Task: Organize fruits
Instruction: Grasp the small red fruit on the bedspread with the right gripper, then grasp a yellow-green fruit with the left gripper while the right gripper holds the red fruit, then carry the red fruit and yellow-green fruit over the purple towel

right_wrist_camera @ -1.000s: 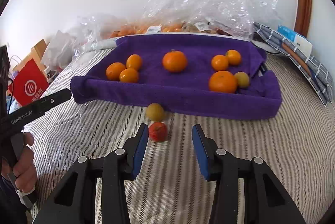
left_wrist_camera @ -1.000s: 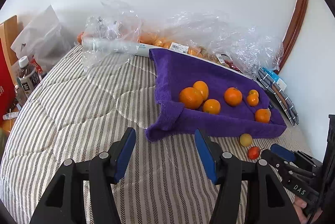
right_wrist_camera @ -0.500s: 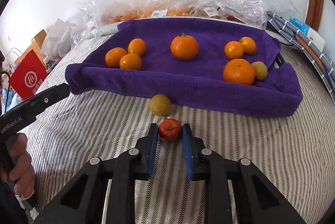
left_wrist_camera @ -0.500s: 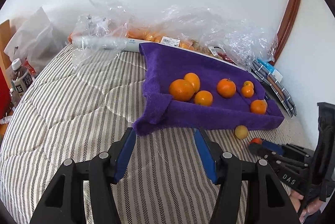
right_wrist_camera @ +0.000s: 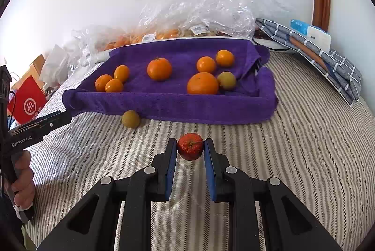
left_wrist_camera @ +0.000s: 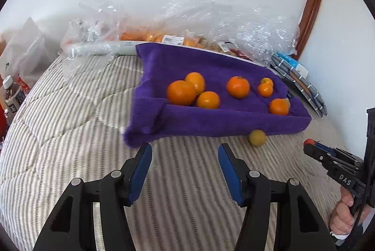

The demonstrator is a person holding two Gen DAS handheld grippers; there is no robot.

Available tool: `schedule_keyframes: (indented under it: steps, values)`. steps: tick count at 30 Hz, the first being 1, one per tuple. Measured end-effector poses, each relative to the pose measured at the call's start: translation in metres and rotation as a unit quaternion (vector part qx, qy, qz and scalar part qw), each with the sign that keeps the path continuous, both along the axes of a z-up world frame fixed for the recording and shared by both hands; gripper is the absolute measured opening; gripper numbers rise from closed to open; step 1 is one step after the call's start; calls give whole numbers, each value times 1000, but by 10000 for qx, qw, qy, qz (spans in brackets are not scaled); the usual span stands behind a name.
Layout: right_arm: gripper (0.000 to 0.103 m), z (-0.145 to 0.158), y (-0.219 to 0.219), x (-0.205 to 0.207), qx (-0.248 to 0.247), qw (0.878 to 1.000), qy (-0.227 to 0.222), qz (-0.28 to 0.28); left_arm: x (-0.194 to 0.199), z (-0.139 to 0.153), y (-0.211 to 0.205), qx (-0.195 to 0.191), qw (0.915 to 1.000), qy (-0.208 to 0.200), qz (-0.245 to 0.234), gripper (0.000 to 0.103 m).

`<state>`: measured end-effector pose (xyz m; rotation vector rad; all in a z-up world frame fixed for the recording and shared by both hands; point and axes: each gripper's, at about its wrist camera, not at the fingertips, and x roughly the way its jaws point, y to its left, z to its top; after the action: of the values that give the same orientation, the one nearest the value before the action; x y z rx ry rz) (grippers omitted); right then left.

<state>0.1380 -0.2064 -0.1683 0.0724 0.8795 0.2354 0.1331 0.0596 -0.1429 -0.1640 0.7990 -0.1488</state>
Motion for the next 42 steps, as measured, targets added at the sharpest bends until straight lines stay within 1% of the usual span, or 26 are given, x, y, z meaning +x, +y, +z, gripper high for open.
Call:
schedule_keyframes:
  steps: [2, 4, 6, 9, 12, 14, 17, 19, 20, 24, 29, 31, 33, 35, 37, 42]
  values:
    - [23, 1, -5, -2, -58, 10000, -27, -32, 4, 0, -16, -150, 9997, 68, -178, 57]
    - [23, 2, -11, -2, -155, 9998, -57, -66, 9, 0, -36, -166, 9990, 141, -384, 56]
    - [23, 2, -16, -5, -259, 9996, -88, -104, 14, -2, -57, -92, 9980, 188, -599, 56]
    - [23, 1, -26, -7, -312, 9994, -96, -149, 21, -6, -82, 20, 9968, 273, -746, 56]
    - [23, -2, -37, -7, -85, 9999, 0, -146, 27, -11, -95, 88, 9967, 344, -736, 52]
    - [23, -4, -41, -4, 86, 9998, 84, -151, 33, -14, -101, 132, 9963, 452, -719, 47]
    - [23, -6, -40, -3, 150, 9997, 147, -94, 42, -18, -106, 171, 9959, 604, -649, 37]
    - [23, -5, -39, -4, 193, 9997, 117, -44, 43, -19, -106, 165, 9957, 635, -646, 24]
    - [23, -5, -40, -5, 228, 9997, 107, -33, 43, -19, -104, 68, 9955, 637, -701, 23]
    - [23, -5, -43, -6, 390, 9992, 96, -42, 38, -17, -92, -333, 9953, 544, -735, 23]
    - [23, -4, -44, -6, 413, 9991, 102, -70, 29, -8, -74, -506, 9966, 397, -514, 23]
    - [23, -3, -44, -6, 460, 9989, 104, -14, 26, -2, -66, -519, 9975, 309, -373, 23]
    - [23, 0, -45, -5, 334, 9994, 70, -59, 26, 2, -56, -563, 9976, 282, -287, 23]
    - [23, 7, -47, 1, 282, 9995, 24, -124, 30, 10, -48, -629, 9974, 276, -221, 23]
    - [23, 15, -50, 10, 305, 9994, -29, -171, 35, 20, -43, -598, 9980, 155, -130, 23]
    - [23, 44, -44, 41, -30, 9991, -389, -172, 61, 42, -38, -583, 9982, -66, 79, 23]
